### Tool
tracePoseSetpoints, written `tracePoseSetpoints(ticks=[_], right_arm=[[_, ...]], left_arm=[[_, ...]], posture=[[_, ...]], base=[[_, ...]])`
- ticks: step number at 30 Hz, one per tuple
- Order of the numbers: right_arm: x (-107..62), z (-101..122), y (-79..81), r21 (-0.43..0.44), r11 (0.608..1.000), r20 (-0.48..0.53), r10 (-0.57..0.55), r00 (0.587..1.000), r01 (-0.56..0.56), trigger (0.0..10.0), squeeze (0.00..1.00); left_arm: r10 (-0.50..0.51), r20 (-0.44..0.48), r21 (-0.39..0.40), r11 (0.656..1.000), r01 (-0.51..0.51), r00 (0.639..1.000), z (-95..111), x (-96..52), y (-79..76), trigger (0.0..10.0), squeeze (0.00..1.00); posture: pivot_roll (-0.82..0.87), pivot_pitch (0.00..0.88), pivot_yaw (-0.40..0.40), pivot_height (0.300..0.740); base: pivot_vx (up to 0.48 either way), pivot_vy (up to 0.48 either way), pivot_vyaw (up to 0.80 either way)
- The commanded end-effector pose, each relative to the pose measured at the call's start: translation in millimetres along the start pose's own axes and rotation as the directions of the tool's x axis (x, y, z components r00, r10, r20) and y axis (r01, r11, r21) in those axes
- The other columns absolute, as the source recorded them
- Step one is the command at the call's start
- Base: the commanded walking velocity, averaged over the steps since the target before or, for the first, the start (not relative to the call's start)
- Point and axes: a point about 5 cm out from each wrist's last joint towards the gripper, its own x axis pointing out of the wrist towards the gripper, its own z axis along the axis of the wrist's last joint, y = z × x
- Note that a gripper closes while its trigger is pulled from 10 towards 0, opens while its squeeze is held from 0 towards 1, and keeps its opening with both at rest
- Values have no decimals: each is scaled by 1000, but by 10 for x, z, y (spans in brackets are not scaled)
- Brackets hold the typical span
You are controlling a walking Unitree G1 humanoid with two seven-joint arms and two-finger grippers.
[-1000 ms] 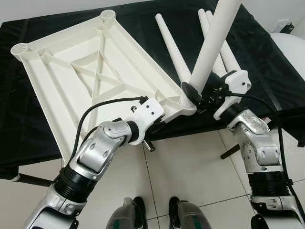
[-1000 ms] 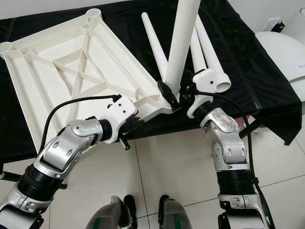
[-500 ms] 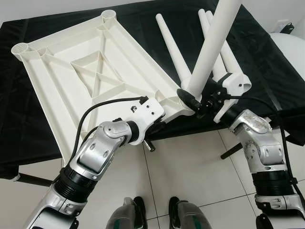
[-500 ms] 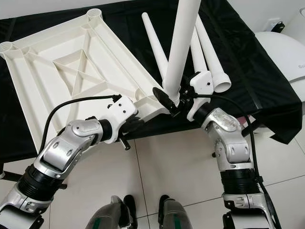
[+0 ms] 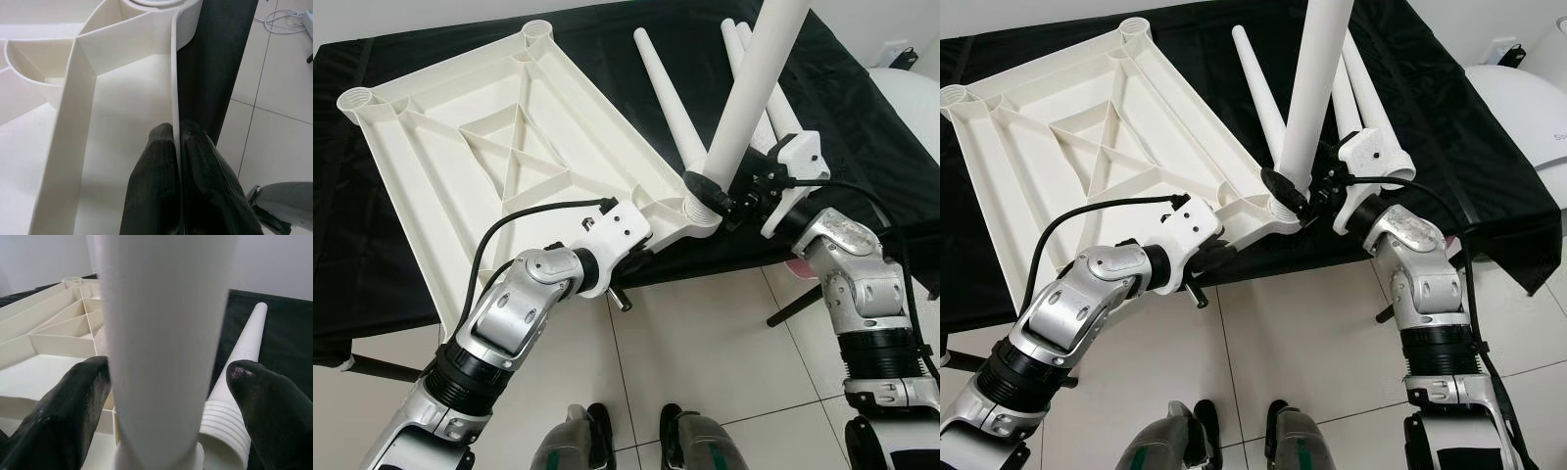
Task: Building children table
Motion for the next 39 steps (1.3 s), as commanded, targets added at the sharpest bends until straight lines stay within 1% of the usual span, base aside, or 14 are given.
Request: tracePoseSetpoints(ticks=[1,9,10,13,15,16,17,22,23,34,35,36,38,39], right_arm=[[-9,-3,-16,-1,1000,3,13,1000,-13,10000,0],[-6,-18,-42,-2,1000,-4,27,1000,-27,10000,0],[-2,-19,-47,-2,999,-4,32,999,-32,7882,0],[3,-18,-47,-2,999,-5,40,999,-40,9059,0],[11,-20,-37,2,998,-6,61,998,-61,4863,0],[11,-20,-37,2,998,-6,61,998,-61,4863,0],[13,-19,-21,7,997,-2,80,997,-80,0,0],[14,-19,-10,11,996,0,93,996,-93,0,0],[17,-17,-3,9,995,0,97,995,-97,10000,0],[34,-21,-2,6,994,-2,112,994,-112,10000,0],[34,-20,4,9,993,0,118,993,-118,6118,0],[35,-20,10,15,993,3,120,993,-120,3882,0],[35,-20,14,19,992,5,121,993,-121,3882,0],[33,-23,21,23,992,6,124,992,-124,2863,0]], left_arm=[[-3,5,-3,1000,3,1000,5,-35,-8,10000,0],[-5,7,-1,1000,5,1000,14,-35,-8,10000,0],[-5,7,-1,1000,5,1000,16,-34,-7,10000,0],[-4,8,-1,1000,4,1000,18,-34,-5,10000,0],[-3,8,-2,1000,3,1000,19,-33,-4,10000,0],[-3,8,-2,1000,3,1000,19,-33,-4,10000,0],[-2,9,-3,1000,2,1000,20,-31,-6,10000,0],[-2,9,-4,1000,2,1000,20,-30,-7,10000,0],[-1,10,-4,1000,1,1000,21,-28,-9,10000,0],[-1,15,-2,1000,1,1000,32,-19,-11,10000,0],[-1,16,0,1000,1,1000,36,-20,-11,10000,0],[0,18,-2,1000,0,1000,41,-20,-10,10000,0],[1,19,-3,1000,-1,1000,44,-21,-9,10000,0],[1,19,-2,1000,-1,1000,46,-21,-10,10000,0]], posture=[[-85,242,41,740],[-85,243,41,740],[-85,243,41,740],[-84,244,40,740],[-83,243,37,740],[-83,243,37,740],[-83,241,35,740],[-83,241,35,740],[-83,239,35,740],[-84,232,32,740],[-84,232,32,740],[-84,232,32,740],[-84,232,32,740],[-84,232,32,740]], base=[[0,0,0],[0,0,0],[0,0,0],[0,0,0],[0,0,0],[0,0,0],[0,0,0],[0,0,0],[0,0,0],[0,0,0],[0,0,0],[0,0,0],[0,0,0],[0,0,0]])
